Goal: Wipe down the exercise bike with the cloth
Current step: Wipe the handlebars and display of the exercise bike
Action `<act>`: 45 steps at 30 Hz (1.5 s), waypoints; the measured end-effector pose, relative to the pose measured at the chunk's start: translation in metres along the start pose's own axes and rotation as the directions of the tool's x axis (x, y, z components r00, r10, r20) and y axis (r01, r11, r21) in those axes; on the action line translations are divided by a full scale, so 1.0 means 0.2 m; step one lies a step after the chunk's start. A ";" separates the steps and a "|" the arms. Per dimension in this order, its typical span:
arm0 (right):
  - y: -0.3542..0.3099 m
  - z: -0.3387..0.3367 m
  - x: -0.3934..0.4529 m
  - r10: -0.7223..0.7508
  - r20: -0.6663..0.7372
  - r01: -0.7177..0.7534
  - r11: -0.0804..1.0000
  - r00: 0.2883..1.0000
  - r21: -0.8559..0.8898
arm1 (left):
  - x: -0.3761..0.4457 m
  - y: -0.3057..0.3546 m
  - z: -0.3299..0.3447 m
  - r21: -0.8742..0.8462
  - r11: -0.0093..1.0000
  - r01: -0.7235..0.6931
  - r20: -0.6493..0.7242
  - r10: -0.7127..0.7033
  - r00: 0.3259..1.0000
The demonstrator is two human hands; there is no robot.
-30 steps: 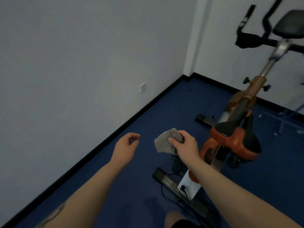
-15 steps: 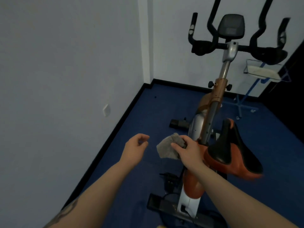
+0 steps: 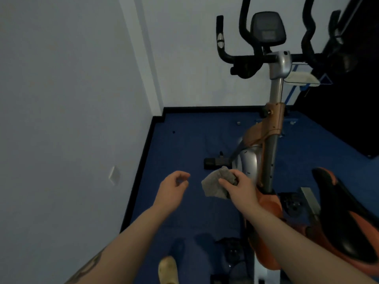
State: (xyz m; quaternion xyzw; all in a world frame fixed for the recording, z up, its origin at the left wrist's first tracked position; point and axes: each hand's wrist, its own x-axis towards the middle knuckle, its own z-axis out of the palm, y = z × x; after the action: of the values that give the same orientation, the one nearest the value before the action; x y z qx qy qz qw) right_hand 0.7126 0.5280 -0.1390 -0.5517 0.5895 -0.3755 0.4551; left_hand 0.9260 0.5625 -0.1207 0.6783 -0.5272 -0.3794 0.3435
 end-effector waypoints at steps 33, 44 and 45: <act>-0.78 -0.42 1.25 -0.199 -0.568 0.184 0.979 0.798 -0.084 | 1.75 1.02 0.04 -0.183 0.877 -0.444 0.171 0.474 0.864; -0.84 -0.33 1.72 -0.458 -0.376 0.200 0.807 0.805 -0.556 | 2.11 1.17 0.14 -0.255 0.876 -0.409 0.109 0.446 0.888; -0.81 -0.29 1.71 -0.426 -0.392 0.194 0.839 0.815 -0.508 | 2.12 1.16 0.14 -0.257 0.875 -0.410 0.143 0.454 0.879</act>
State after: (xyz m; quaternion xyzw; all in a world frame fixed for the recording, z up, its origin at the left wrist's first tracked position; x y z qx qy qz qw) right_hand 0.7144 0.1684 -0.0105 -0.6182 0.6538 -0.4286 0.0823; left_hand 0.8615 0.0990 0.0018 0.4591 -0.6525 -0.4142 0.4381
